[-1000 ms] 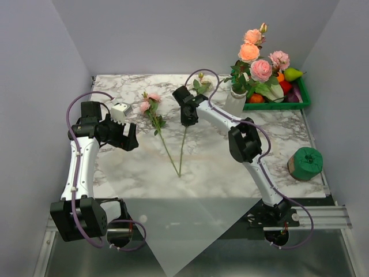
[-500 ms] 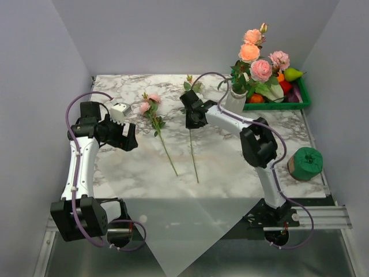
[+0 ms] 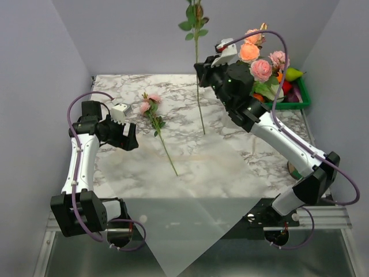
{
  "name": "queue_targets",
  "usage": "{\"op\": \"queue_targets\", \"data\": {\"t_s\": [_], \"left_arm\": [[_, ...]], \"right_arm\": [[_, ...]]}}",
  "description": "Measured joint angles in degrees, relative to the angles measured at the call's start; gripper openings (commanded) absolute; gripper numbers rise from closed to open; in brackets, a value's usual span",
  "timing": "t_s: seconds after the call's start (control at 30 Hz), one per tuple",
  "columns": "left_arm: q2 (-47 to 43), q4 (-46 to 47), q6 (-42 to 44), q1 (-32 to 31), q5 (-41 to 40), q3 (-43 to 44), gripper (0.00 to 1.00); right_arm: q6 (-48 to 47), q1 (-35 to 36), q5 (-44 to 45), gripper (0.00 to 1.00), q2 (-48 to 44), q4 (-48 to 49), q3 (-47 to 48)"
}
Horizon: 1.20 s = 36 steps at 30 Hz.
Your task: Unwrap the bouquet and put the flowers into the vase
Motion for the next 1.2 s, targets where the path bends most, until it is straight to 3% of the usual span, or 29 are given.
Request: {"op": "queue_targets", "data": {"t_s": [0.17,0.33,0.47,0.7,1.2], "left_arm": [[0.04,0.0,0.02,0.0,0.0,0.02,0.99],[0.46,0.0,0.04,0.04,0.0,0.0,0.99],[1.09,0.0,0.17,0.15,0.0,0.0,0.99],[2.38,-0.02,0.31,0.42,0.0,0.24,0.99],[3.89,0.04,0.26,0.44,0.07,1.4,0.99]], "right_arm": [[-19.26,-0.44,7.78,0.01,-2.64,21.33,-0.09],[-33.24,-3.91,12.72,0.01,1.38,34.14,6.23],[-38.56,-7.13,15.21,0.01,2.45,40.46,6.21],[-39.89,-9.49,17.18,0.01,2.43,45.59,0.37],[-31.21,-9.49,17.79,0.01,-1.22,42.6,-9.99]]}}
